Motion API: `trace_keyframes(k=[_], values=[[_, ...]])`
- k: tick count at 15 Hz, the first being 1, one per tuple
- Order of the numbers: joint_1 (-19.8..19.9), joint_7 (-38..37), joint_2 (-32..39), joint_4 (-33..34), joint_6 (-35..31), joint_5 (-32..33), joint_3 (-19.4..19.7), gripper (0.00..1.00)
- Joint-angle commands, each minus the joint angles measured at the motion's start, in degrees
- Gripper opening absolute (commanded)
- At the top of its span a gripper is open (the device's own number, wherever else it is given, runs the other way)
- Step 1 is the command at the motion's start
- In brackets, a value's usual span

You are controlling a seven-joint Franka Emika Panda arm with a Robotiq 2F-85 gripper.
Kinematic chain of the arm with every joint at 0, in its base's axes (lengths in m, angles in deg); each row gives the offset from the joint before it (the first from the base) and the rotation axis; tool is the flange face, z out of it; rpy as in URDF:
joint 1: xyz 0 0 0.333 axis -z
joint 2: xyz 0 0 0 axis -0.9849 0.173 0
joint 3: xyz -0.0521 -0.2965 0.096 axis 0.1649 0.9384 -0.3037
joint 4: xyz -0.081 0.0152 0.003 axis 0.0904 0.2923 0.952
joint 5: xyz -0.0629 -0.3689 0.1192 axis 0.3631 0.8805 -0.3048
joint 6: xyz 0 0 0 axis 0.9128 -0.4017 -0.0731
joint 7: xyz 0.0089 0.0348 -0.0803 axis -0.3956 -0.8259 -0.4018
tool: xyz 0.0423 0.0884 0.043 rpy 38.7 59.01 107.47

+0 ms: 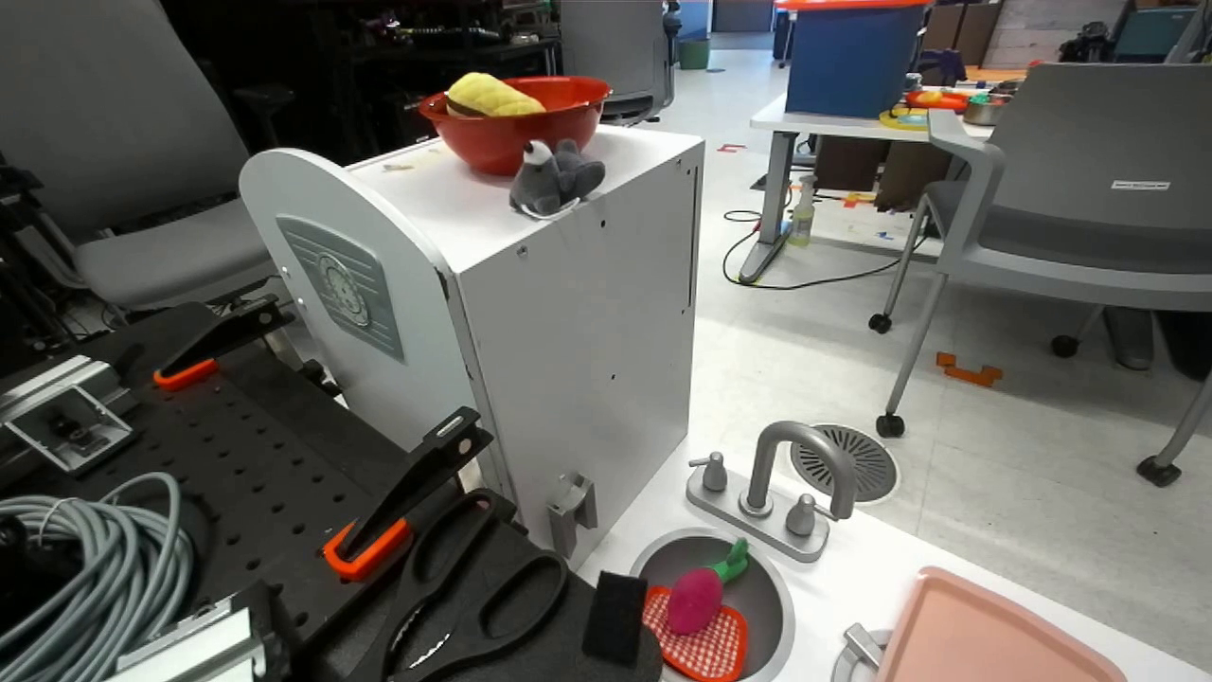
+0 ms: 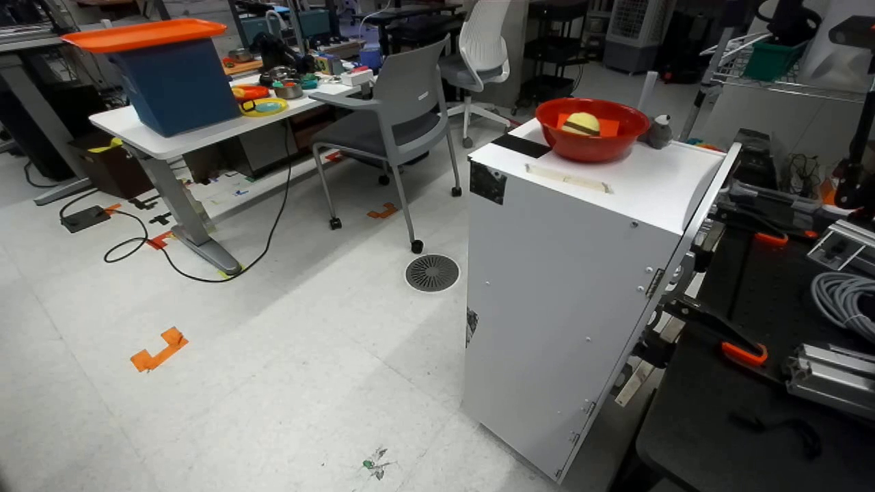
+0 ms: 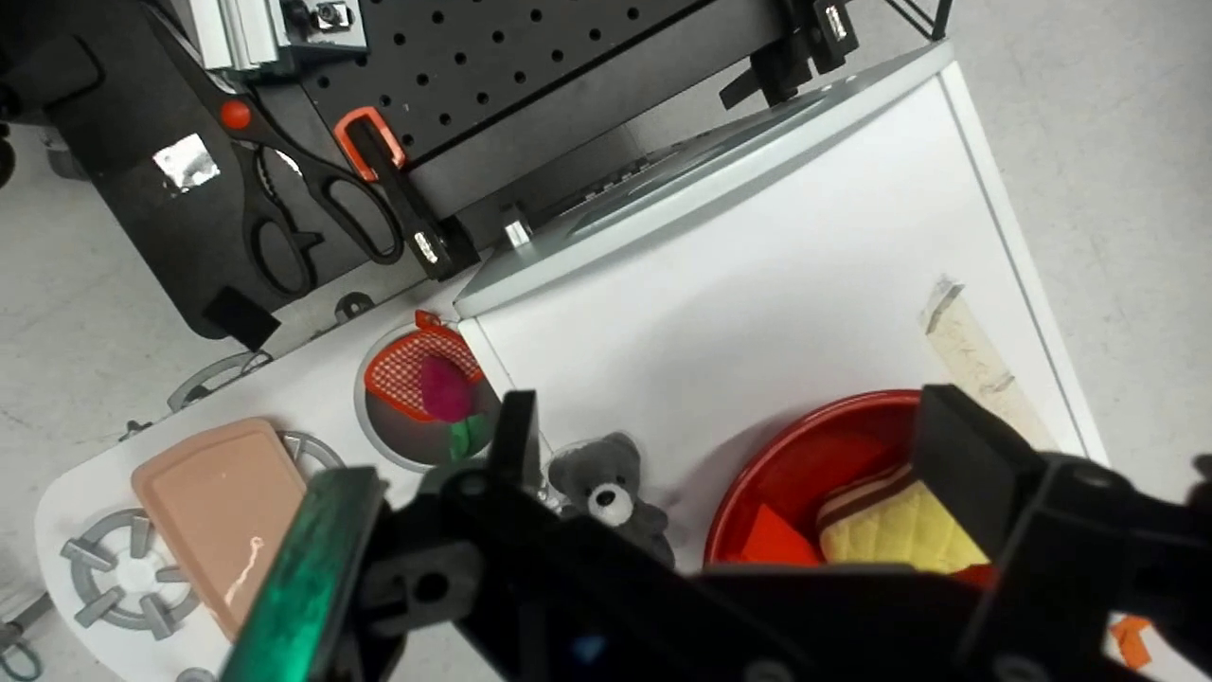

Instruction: Remove the yellow plushy from the red bowl and put it on top of the shelf

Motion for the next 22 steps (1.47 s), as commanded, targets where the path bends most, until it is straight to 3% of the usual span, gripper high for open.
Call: trace_keyframes(k=[1,11,18,22], values=[[-0.1,2.1,1.2,0.9,-3.6,1.2,-0.2,1.0],[-2.1,10.5,3.0,0.7,-7.5,-0.8,-0.4,1.0],[-1.4,6.3,3.2,0.1,-7.0,2.6,-1.2,1.0],[-1.3,6.6,8.2,3.5,-4.8,2.6,-0.5,1.0]])
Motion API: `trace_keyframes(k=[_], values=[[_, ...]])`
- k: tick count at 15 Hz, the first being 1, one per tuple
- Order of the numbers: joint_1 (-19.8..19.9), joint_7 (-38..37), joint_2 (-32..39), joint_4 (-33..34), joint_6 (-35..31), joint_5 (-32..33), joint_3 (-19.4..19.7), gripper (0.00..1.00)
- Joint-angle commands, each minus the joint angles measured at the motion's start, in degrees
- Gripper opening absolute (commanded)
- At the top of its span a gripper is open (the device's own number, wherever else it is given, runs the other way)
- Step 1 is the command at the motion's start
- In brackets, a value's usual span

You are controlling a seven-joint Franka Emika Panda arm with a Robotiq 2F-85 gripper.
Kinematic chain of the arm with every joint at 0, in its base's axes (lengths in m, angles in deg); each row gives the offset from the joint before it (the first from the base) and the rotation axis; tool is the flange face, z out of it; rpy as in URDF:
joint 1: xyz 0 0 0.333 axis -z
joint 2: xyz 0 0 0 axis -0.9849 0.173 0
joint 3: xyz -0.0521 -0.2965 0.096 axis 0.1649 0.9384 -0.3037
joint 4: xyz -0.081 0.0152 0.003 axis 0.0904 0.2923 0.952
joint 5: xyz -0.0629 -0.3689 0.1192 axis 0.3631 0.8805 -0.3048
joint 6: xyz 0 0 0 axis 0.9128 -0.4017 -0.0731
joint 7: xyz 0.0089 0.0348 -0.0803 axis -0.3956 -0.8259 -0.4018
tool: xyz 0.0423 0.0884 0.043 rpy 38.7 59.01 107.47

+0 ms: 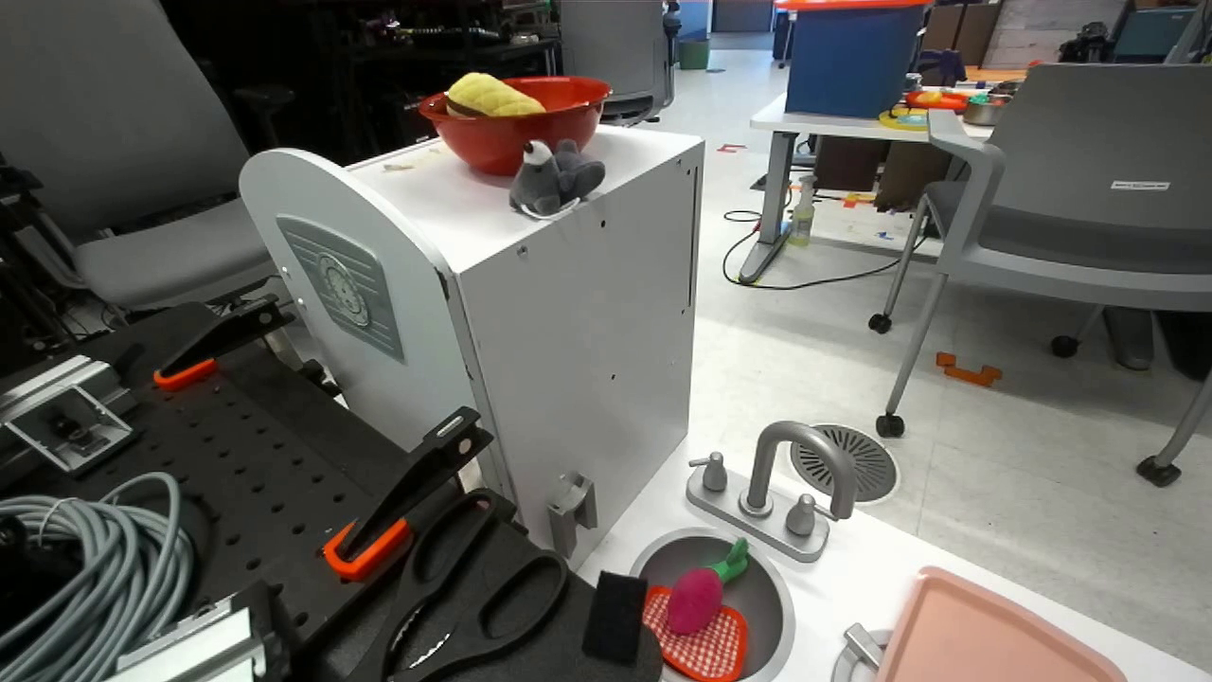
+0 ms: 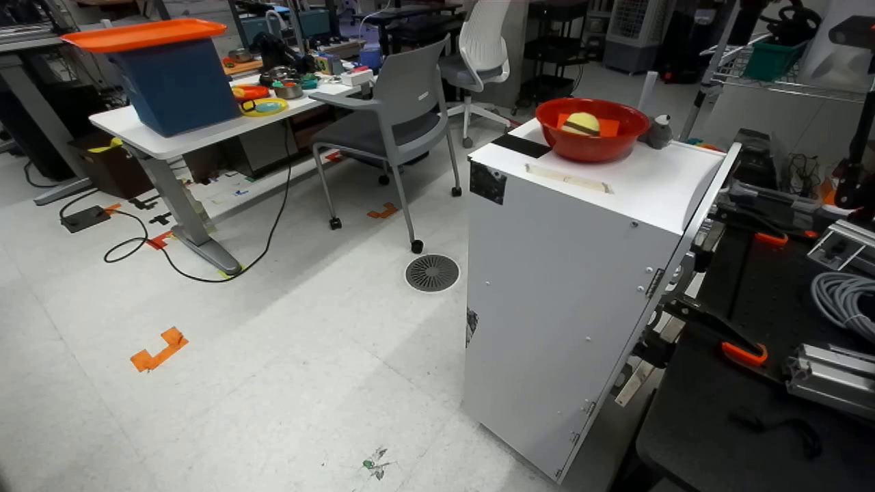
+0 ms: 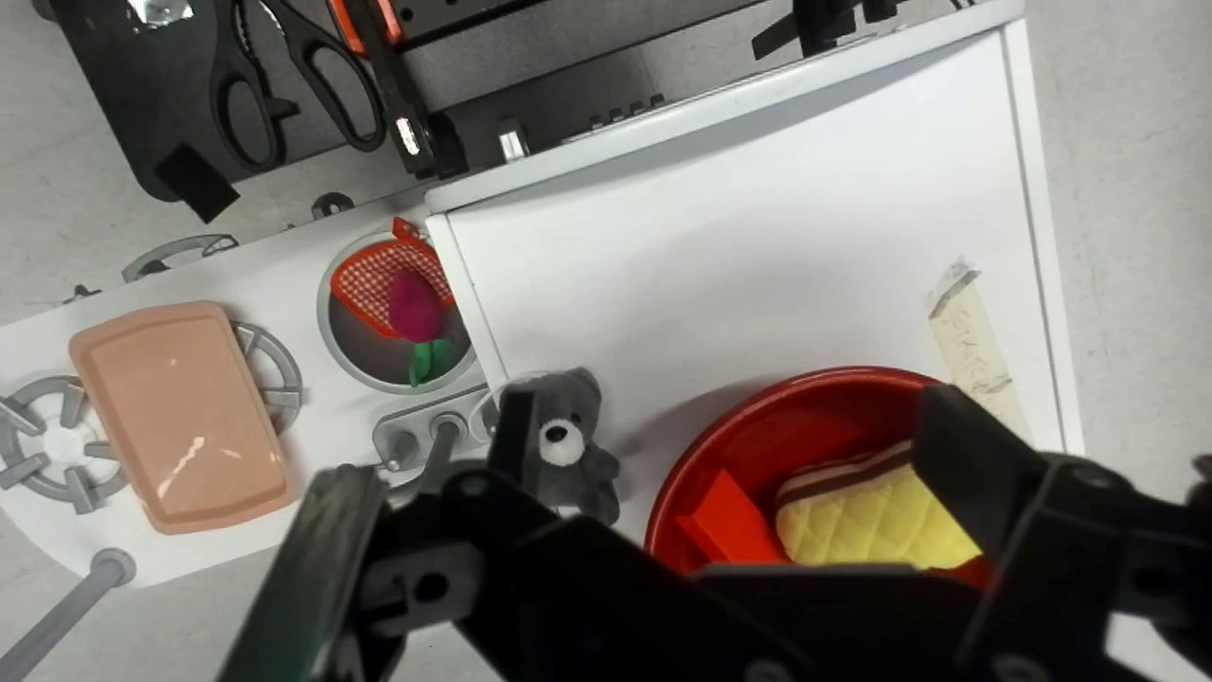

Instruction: Remove the yellow plushy from the red bowl and put it on top of the shelf

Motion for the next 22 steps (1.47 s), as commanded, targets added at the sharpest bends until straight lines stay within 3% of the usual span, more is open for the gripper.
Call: trace_keyframes(k=[1,6,12,22], values=[[0.4,-1.0,6.0,4.5,2.1,1.1,0.2,1.0],[0.4,-0.3,11.4,8.6,2.1,2.1,0.5,1.0],[-0.3,-0.8,11.7,9.1,-0.6,4.2,0.1,1.0],[-2.9,2.6,12.9,7.3,-10.7,0.2,-2.0,1.0]])
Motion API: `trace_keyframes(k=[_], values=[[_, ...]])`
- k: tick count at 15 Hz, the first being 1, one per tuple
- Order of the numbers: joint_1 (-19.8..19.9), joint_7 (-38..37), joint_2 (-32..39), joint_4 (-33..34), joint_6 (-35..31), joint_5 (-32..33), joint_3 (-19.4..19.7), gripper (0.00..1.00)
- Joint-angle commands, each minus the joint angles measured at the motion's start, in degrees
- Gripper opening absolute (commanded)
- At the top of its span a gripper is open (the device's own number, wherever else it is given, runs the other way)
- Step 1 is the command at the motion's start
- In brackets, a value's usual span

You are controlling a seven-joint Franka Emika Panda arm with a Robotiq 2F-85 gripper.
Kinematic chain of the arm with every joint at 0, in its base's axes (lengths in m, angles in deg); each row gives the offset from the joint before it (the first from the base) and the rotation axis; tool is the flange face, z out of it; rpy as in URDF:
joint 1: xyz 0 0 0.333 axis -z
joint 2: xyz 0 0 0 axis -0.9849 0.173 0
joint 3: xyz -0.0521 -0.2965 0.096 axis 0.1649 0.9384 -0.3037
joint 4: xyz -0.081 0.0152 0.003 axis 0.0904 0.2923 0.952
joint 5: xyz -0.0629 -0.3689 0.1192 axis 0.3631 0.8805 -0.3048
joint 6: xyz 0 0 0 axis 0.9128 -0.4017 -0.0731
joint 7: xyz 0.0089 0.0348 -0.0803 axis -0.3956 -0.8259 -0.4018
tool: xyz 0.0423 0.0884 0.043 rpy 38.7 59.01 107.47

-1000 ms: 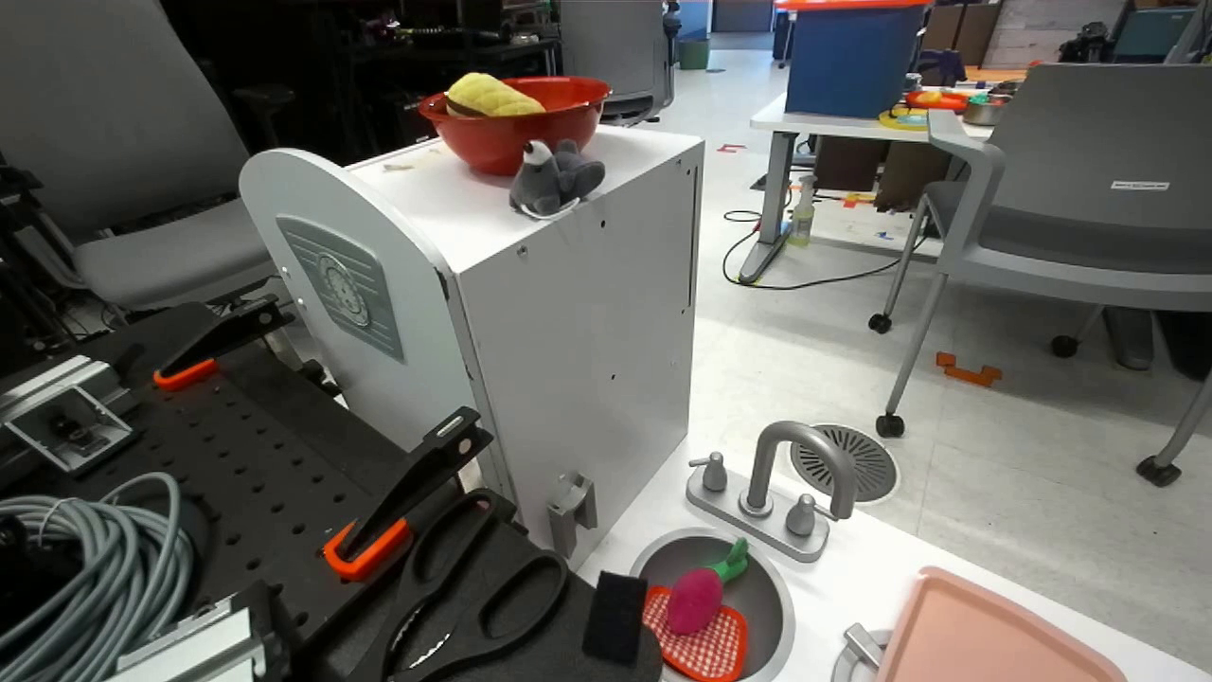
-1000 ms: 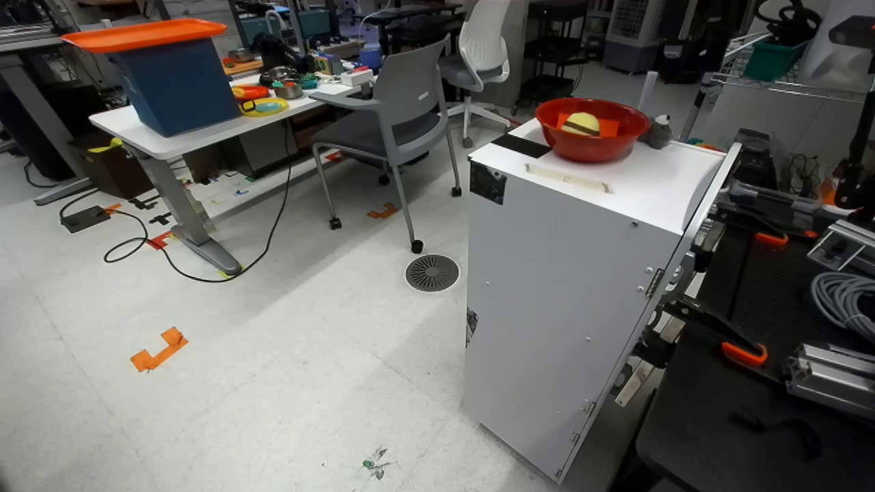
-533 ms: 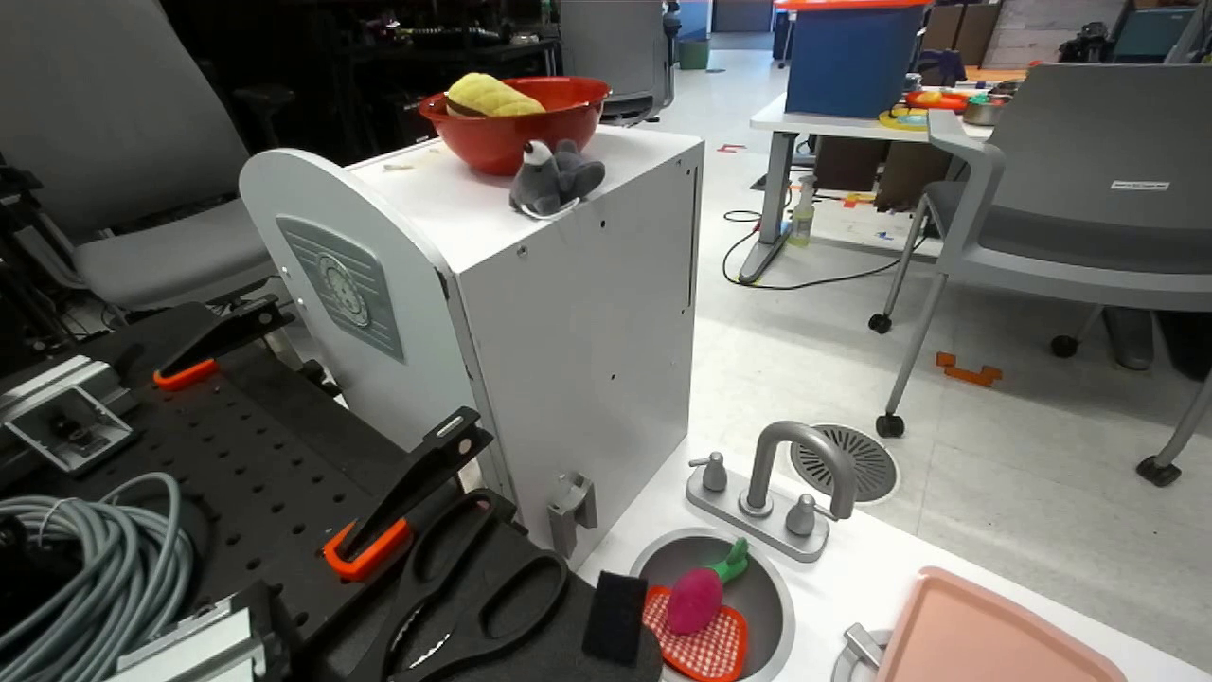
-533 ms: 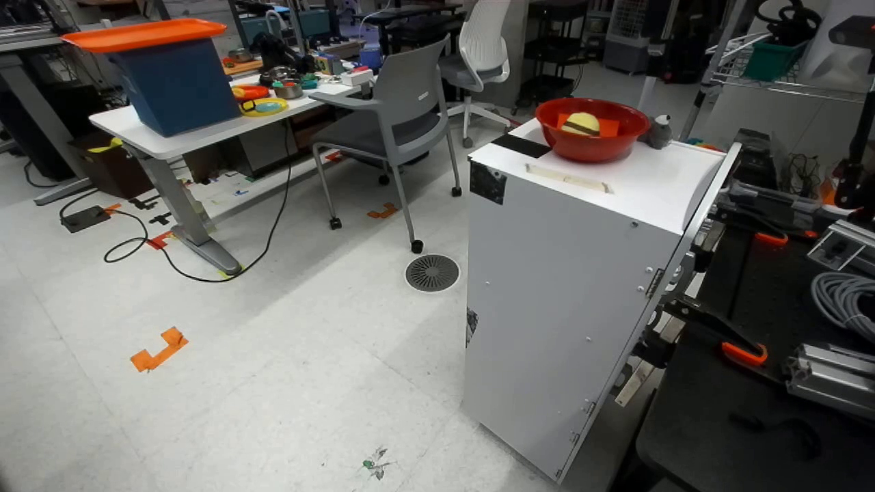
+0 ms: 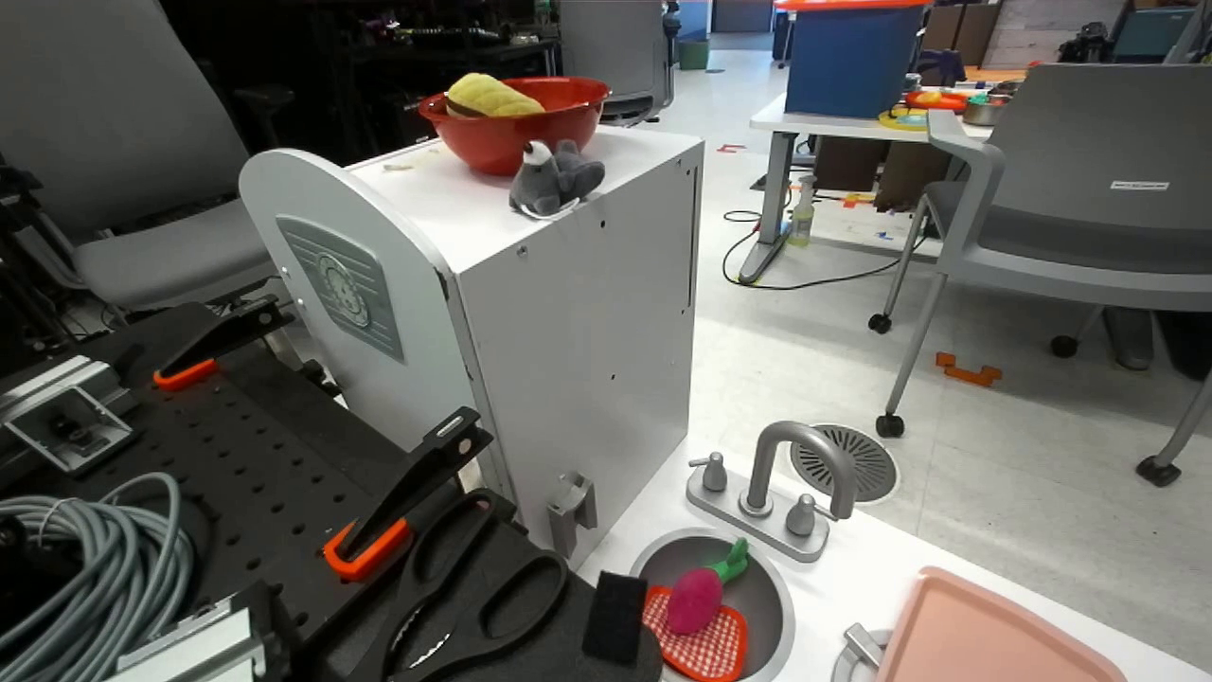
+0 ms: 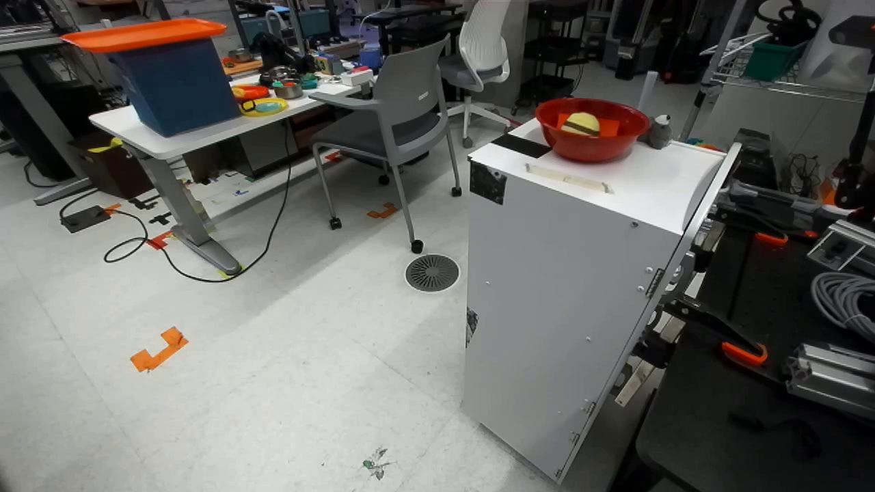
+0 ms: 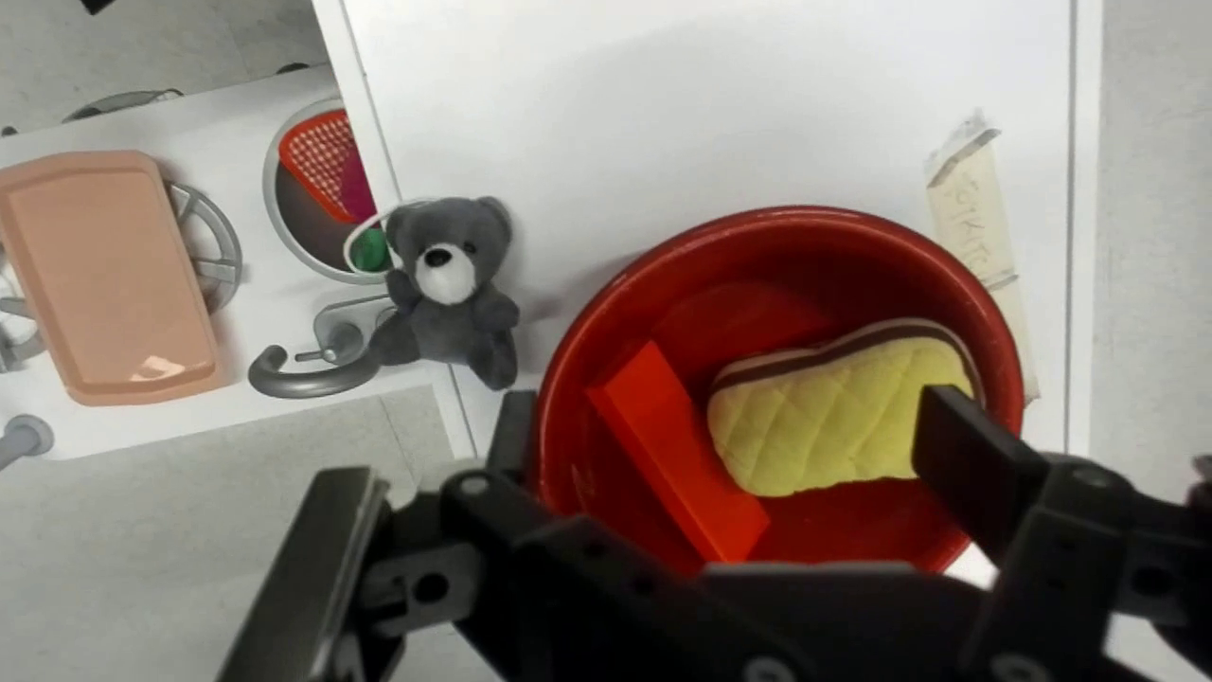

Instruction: Remove the yellow plushy from the red bowl and put it on top of the shelf

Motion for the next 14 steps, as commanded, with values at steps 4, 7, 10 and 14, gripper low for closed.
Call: trace_keyframes(k=[4,7,10,14], values=[[-0.3,4.0,1.9,0.2,-3.0,-3.7,-0.4,1.0],[0.5,5.6,3.5,1.6,-3.1,-4.9,0.2,1.0],[1.3,6.4,4.7,2.7,-2.9,-5.3,0.7,1.0],[1.7,7.1,5.1,2.9,-3.2,-5.5,0.6,1.0]])
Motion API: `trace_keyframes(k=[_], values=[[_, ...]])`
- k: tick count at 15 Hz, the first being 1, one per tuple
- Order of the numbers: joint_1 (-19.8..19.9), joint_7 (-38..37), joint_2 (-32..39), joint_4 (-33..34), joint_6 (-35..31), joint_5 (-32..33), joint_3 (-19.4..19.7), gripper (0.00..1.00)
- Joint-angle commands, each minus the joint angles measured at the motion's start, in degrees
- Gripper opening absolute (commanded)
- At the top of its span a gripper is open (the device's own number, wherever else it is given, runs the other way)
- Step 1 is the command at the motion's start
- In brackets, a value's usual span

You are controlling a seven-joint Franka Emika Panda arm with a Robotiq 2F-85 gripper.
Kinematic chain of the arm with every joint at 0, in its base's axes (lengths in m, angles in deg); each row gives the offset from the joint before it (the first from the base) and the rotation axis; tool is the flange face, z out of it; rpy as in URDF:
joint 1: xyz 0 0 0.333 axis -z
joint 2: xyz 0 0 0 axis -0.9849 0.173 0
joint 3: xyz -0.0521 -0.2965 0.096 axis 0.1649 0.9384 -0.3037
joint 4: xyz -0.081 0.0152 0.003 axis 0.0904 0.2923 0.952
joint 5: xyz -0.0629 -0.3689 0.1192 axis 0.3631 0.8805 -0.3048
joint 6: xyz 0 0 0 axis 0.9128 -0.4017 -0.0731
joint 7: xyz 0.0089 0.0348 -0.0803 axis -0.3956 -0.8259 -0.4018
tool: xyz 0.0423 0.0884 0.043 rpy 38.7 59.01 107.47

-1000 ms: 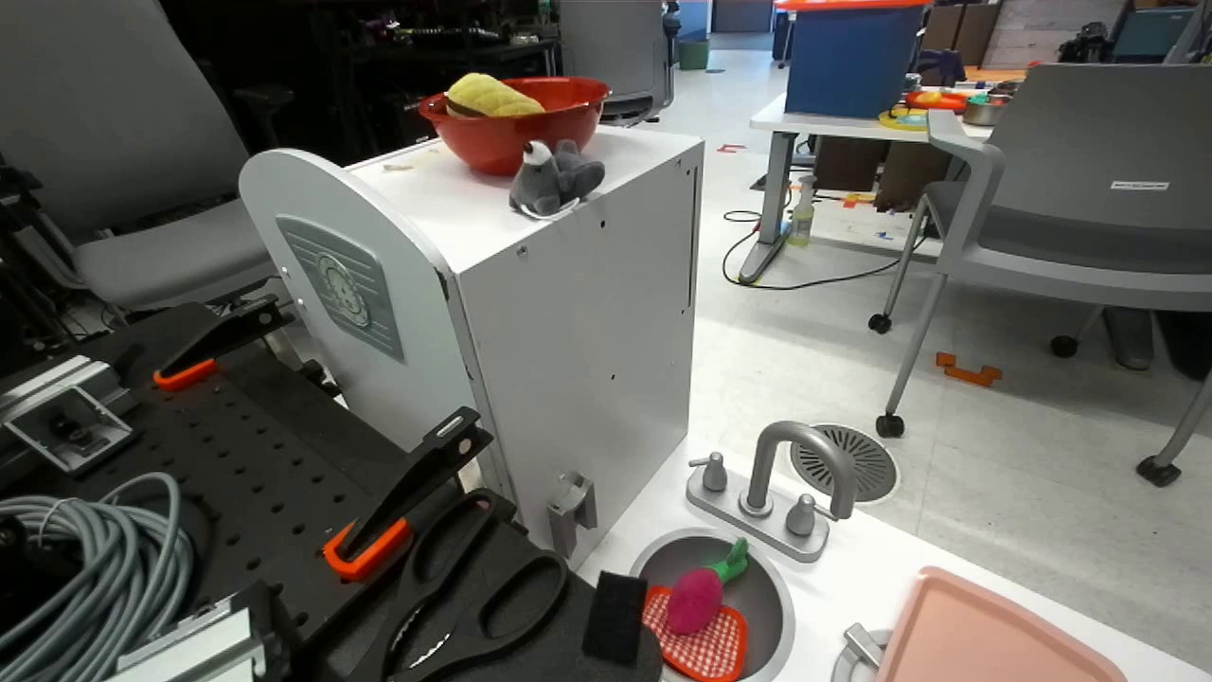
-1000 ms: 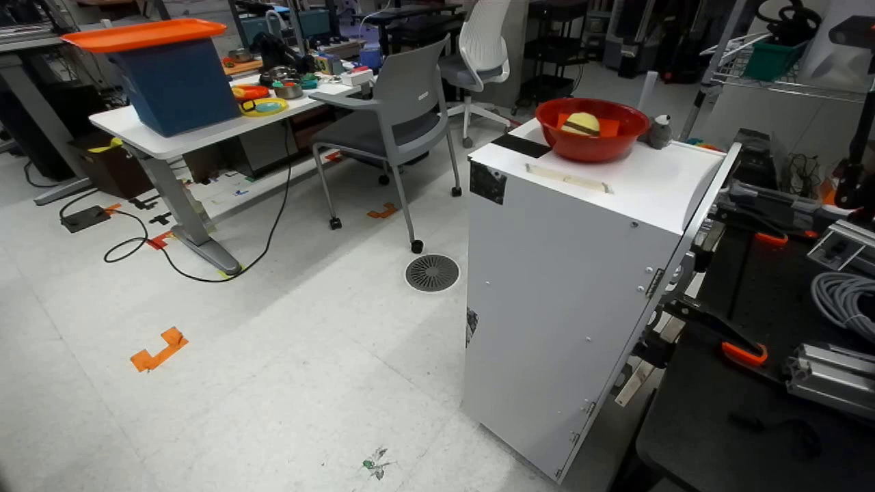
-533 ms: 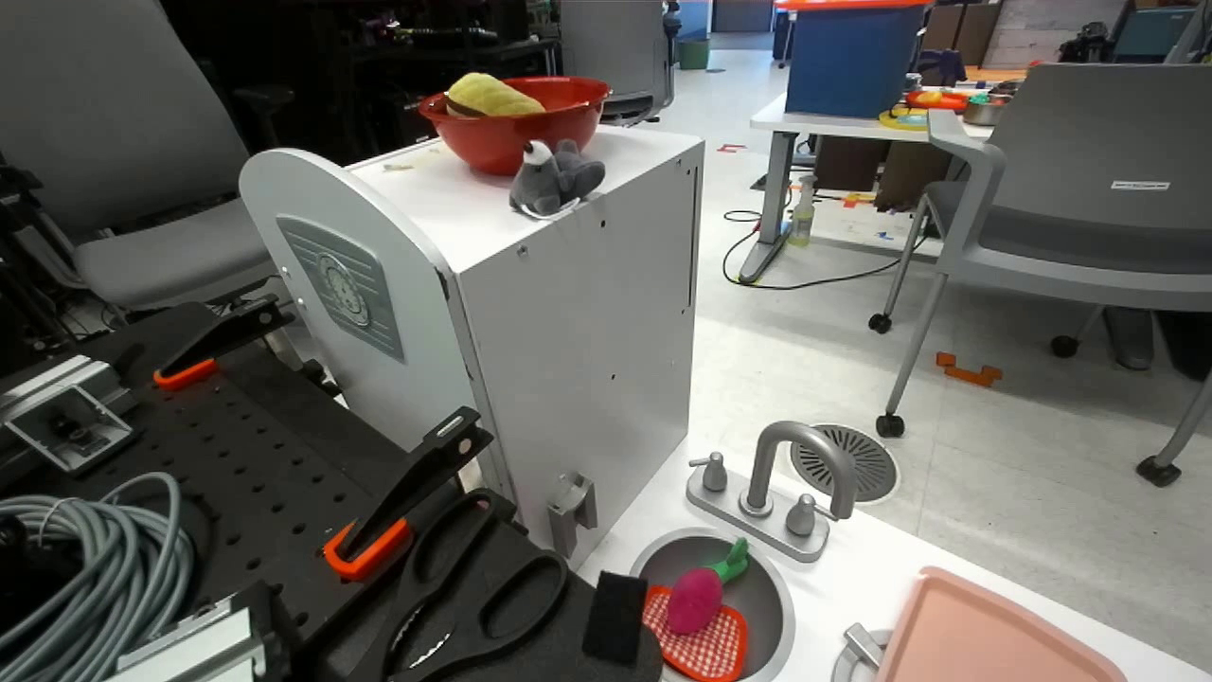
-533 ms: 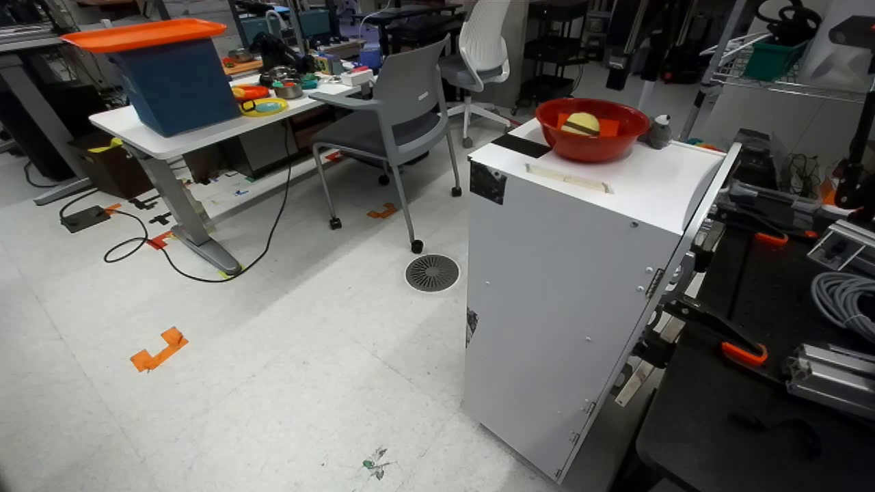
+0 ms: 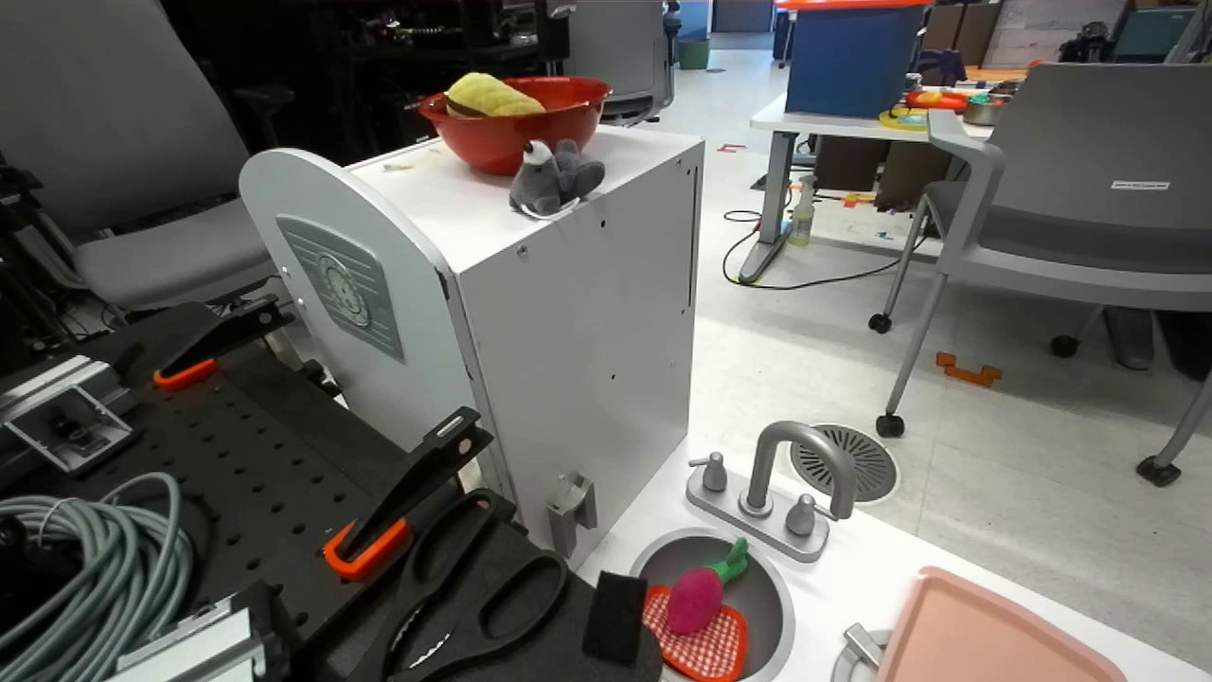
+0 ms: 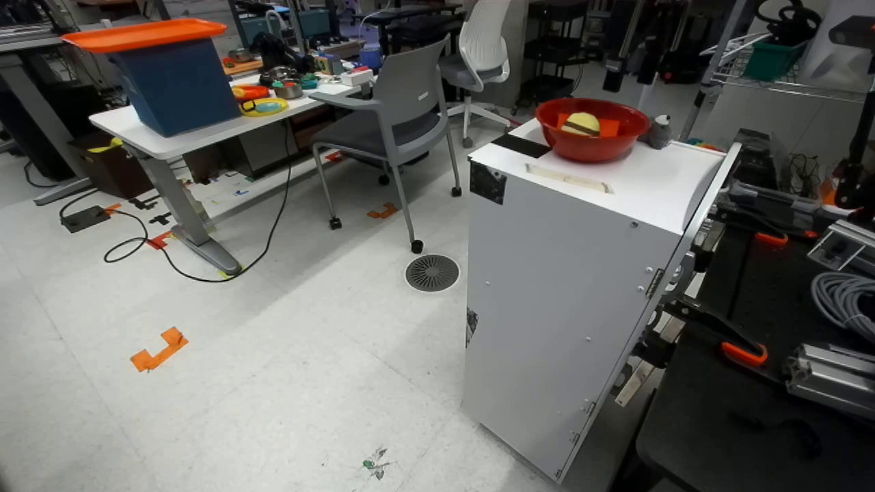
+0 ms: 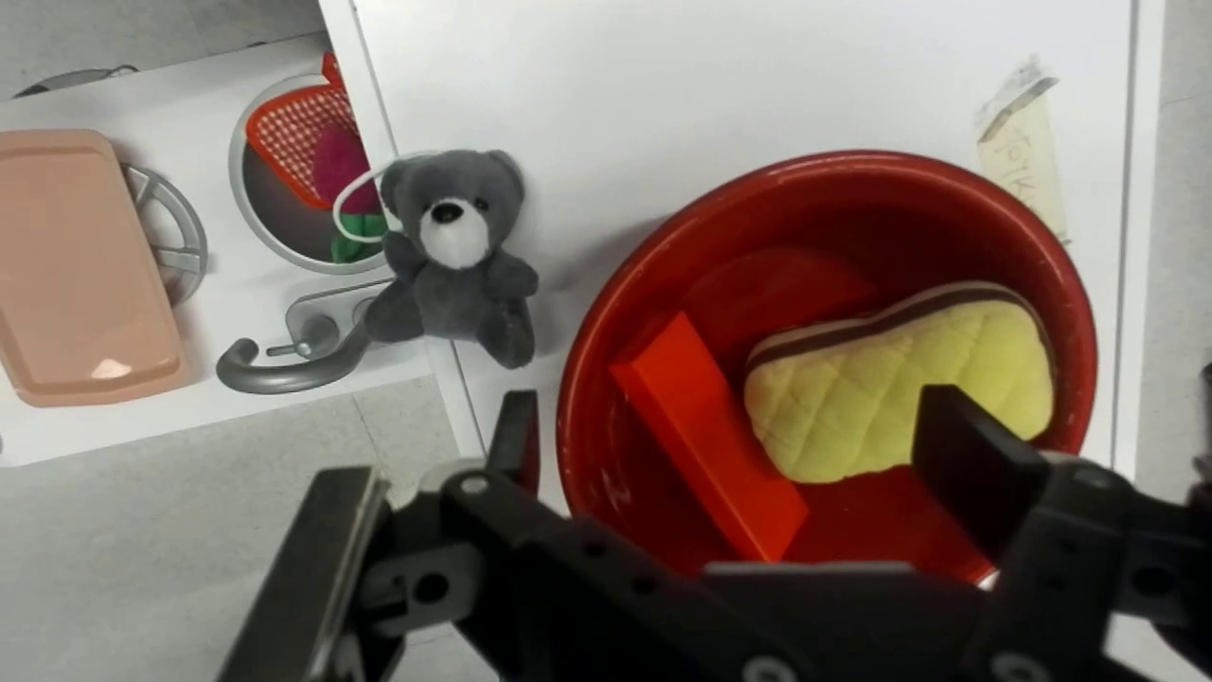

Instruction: Remove the yellow plushy from the red bowl and put it on top of the shelf

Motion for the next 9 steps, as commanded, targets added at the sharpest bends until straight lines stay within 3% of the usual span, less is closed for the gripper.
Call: trace_keyframes(k=[1,9], values=[[0.1,1.7,0.7,0.8,-1.0,-1.5,-0.1,1.0],[-0.6,1.9,-0.3,-0.3,-2.2,-2.0,-1.1,1.0]])
